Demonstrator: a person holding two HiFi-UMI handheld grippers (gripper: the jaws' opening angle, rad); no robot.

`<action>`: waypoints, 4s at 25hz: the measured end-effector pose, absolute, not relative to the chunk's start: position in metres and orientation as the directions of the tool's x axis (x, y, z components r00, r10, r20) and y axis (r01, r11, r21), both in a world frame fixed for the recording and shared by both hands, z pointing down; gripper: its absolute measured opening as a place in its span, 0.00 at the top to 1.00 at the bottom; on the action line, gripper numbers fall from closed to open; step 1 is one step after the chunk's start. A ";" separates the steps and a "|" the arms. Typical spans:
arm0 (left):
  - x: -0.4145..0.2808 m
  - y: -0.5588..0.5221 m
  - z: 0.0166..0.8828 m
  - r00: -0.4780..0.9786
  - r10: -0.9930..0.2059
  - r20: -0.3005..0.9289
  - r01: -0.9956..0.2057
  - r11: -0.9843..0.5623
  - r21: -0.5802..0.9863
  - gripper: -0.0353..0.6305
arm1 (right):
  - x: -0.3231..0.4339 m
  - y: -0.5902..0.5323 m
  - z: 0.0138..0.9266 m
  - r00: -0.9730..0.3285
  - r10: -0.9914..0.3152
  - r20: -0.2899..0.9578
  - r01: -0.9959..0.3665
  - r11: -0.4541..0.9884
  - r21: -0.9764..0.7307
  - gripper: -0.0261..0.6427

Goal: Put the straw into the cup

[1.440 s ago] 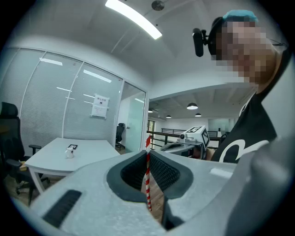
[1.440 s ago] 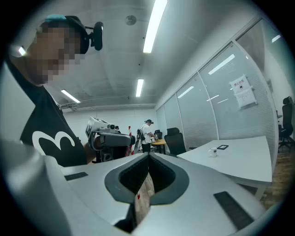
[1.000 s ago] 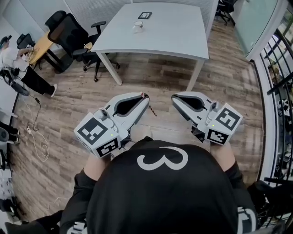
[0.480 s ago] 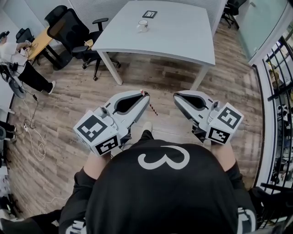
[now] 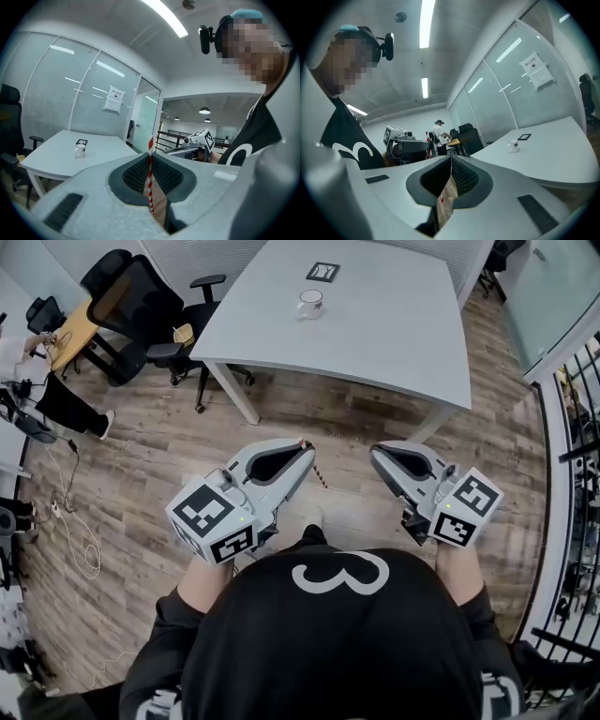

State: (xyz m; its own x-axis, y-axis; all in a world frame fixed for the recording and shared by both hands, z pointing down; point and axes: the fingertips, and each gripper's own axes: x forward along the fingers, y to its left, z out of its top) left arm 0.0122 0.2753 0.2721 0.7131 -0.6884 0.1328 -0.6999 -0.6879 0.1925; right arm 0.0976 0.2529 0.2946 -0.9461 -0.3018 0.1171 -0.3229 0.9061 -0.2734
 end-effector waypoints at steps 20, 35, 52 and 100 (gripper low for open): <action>-0.083 0.102 0.305 0.762 -0.626 0.164 -0.647 -0.724 0.241 0.90 | -0.007 0.100 0.326 -0.919 -0.337 0.205 -0.388 0.867 -0.313 0.94; -0.072 0.035 0.300 0.752 -0.638 0.164 -0.659 -0.721 0.216 0.90 | 0.007 0.034 0.322 -0.917 -0.357 0.177 -0.397 0.857 -0.328 0.94; -0.072 -0.122 0.295 0.692 -0.694 0.197 -0.722 -0.662 0.203 0.90 | 0.009 -0.126 0.328 -0.942 -0.284 0.177 -0.331 0.868 -0.370 0.94; -0.133 -0.368 0.352 0.673 -0.700 0.238 -0.739 -0.640 0.210 0.90 | -0.034 -0.301 0.381 -0.898 -0.358 0.255 -0.439 0.758 -0.482 0.94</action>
State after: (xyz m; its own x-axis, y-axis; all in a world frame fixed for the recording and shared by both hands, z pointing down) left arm -0.1333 -0.3684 0.3520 0.6731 -0.7002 0.2379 -0.7395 -0.6397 0.2098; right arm -0.0341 -0.3006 0.3810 -0.8982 -0.3580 0.2552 -0.4391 0.7582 -0.4820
